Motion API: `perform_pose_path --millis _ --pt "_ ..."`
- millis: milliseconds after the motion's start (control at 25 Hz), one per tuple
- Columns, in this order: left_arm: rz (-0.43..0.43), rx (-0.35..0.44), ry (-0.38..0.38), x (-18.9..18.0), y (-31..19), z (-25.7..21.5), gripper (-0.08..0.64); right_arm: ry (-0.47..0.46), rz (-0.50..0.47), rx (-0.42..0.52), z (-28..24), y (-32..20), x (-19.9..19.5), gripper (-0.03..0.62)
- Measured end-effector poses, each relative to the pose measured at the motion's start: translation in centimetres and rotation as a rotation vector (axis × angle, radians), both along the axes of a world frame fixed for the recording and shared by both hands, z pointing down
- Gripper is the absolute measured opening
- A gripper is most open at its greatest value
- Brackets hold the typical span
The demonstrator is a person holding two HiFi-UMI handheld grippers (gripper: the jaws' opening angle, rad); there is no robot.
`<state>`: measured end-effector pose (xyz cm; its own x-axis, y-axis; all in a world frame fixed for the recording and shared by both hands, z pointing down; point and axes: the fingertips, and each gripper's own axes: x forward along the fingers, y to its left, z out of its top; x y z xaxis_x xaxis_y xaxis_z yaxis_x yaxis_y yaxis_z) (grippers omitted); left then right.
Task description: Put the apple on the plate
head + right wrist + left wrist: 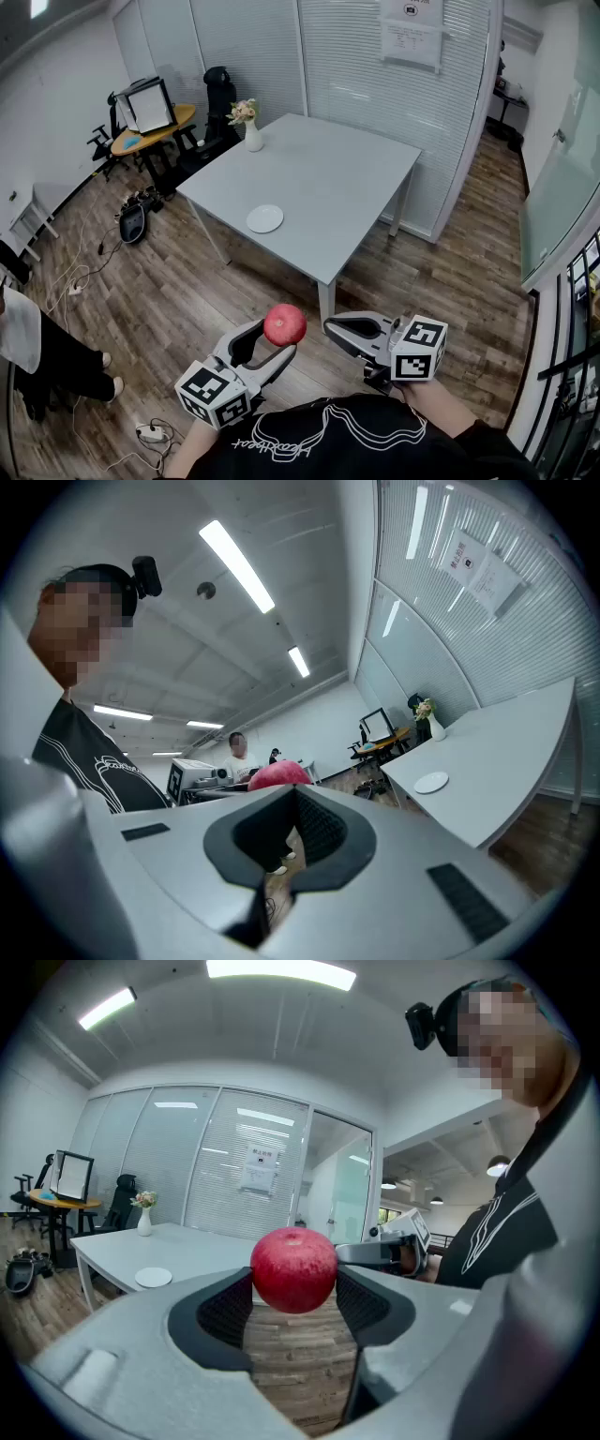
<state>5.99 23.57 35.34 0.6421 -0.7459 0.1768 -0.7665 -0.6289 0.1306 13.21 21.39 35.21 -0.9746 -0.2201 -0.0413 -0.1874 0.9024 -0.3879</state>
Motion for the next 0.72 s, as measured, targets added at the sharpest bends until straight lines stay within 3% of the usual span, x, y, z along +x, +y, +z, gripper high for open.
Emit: perform_pose_path --millis 440,720 --pt "0.013 0.010 -0.020 3.8 -2.0 -0.3 0.285 -0.022 0.016 0.017 -0.3 -2.1 3.4 0.009" --pt "-0.001 -0.015 -0.014 3.7 -3.6 0.5 0.285 -0.025 0.035 -0.007 0.8 -4.0 3.9 0.009"
